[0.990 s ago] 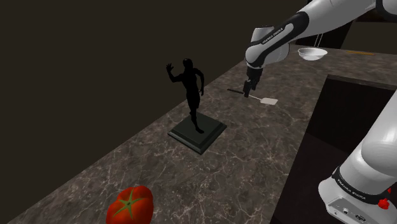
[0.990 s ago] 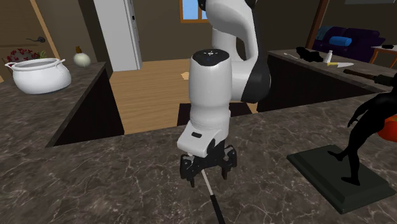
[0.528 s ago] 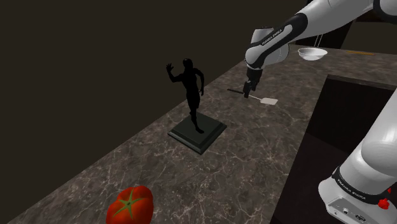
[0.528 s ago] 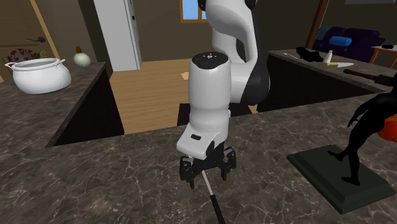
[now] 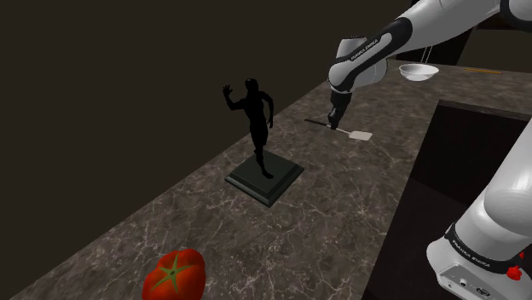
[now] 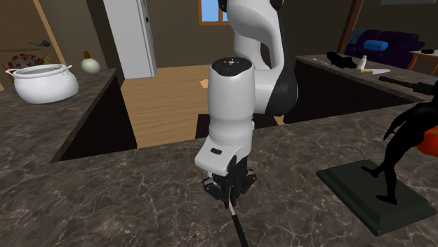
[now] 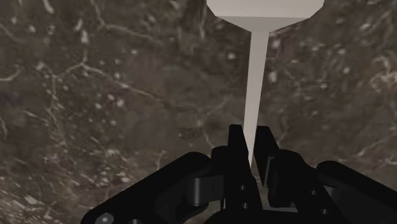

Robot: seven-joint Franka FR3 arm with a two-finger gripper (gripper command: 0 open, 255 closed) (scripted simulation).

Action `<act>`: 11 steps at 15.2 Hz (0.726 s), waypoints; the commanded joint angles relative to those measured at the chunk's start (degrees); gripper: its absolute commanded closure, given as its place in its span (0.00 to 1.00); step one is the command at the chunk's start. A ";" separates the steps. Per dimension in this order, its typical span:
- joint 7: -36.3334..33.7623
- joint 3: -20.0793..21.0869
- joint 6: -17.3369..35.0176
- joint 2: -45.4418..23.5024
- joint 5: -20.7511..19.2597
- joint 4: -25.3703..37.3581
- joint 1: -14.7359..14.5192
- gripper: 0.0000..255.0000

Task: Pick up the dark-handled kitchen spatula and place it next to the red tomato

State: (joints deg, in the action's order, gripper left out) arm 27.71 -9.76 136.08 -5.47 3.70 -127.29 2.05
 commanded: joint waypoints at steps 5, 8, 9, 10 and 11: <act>-0.36 -0.06 -2.21 1.40 -0.46 0.82 -0.04 1.00; -0.69 -0.10 -4.42 2.71 -0.87 1.75 -0.07 1.00; -0.80 -0.11 -5.16 3.12 -0.99 2.09 -0.08 1.00; -0.89 -0.11 -5.90 3.52 -1.11 2.44 -0.08 1.00; -0.99 -0.12 -6.64 3.92 -1.23 2.80 -0.09 1.00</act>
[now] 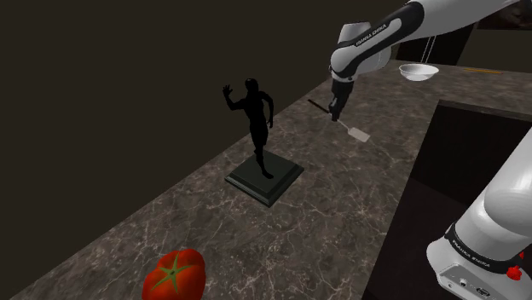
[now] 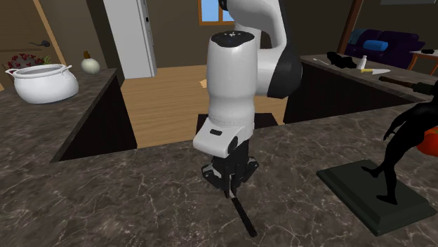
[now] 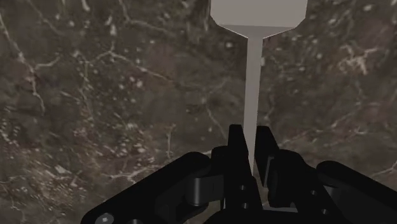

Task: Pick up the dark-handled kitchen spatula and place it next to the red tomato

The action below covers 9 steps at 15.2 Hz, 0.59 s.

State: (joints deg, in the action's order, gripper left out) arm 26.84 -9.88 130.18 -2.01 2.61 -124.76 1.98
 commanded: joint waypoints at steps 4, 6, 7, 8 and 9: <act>-0.47 0.00 -3.72 1.90 -0.54 1.83 -0.04 1.00; -0.62 0.01 -5.22 2.55 -0.71 2.69 -0.04 1.00; -0.70 0.02 -5.97 2.86 -0.79 3.14 -0.05 1.00; -0.77 0.02 -6.72 3.15 -0.87 3.60 -0.05 1.00; -0.83 0.03 -7.47 3.44 -0.94 4.07 -0.05 1.00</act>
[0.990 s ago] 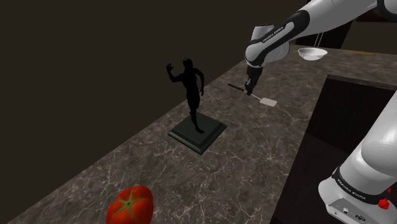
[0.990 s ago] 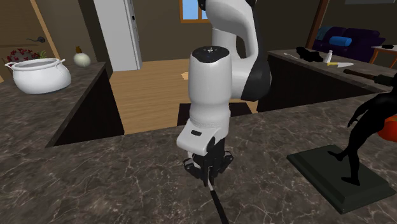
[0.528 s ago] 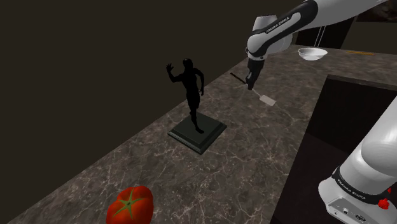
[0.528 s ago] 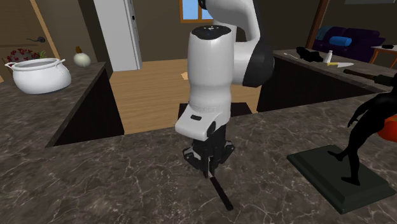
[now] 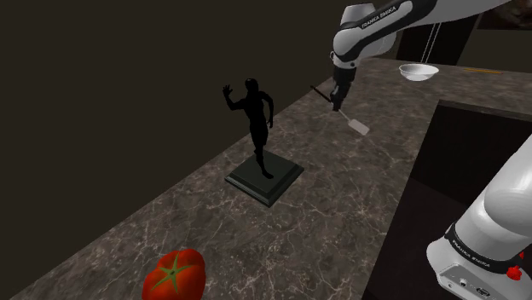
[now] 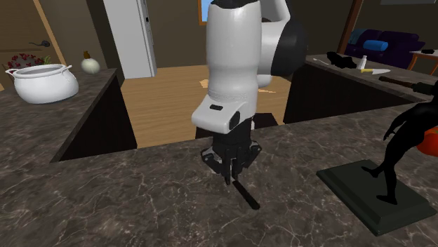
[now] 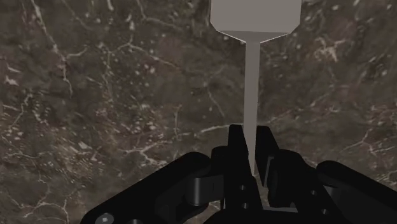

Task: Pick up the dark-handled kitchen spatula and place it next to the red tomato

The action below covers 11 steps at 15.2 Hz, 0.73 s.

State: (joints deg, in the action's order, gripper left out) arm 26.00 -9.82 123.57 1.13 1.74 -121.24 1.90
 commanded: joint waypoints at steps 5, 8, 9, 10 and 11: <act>-0.29 0.01 -4.62 1.54 -0.38 3.09 0.02 1.00; -0.43 0.04 -6.88 2.14 -0.53 4.76 0.01 1.00; -0.48 0.05 -7.63 2.31 -0.57 5.34 0.00 1.00; -0.52 0.06 -8.39 2.48 -0.60 5.93 0.00 1.00; -0.56 0.06 -9.14 2.63 -0.64 6.54 0.00 1.00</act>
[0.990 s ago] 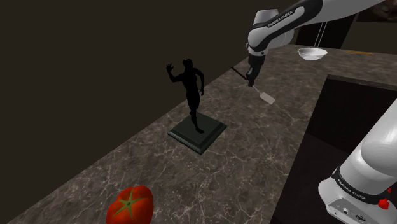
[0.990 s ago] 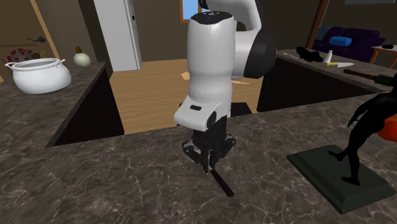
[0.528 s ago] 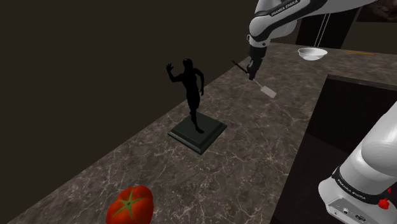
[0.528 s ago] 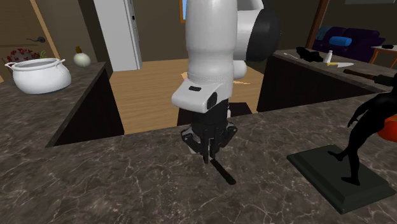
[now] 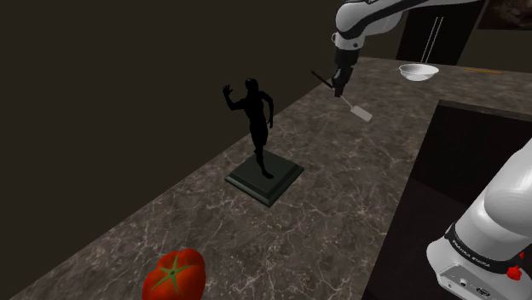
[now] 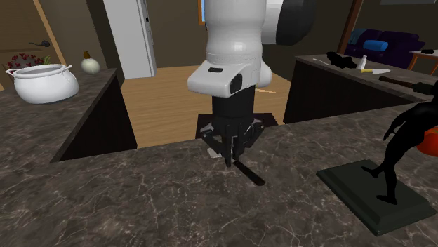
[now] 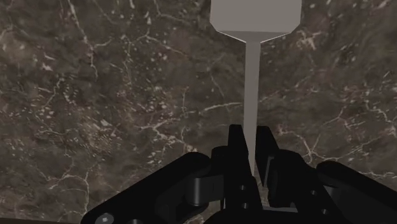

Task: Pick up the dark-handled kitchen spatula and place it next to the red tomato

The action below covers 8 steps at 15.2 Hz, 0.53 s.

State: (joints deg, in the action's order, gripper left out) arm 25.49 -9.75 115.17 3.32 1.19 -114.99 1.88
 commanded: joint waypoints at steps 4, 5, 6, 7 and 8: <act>-4.00 2.05 -0.41 4.45 -0.78 -3.94 -1.60 1.00; -5.32 2.79 -0.26 5.68 -0.92 -5.29 -2.11 1.00; -6.65 3.54 -0.14 6.86 -1.02 -6.57 -2.63 1.00; -7.97 4.33 -0.04 8.00 -1.07 -7.79 -3.14 1.00; -9.30 5.12 0.04 9.09 -1.09 -8.95 -3.66 1.00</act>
State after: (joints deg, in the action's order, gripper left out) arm 17.40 -5.30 115.21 11.10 0.18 -122.66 -1.35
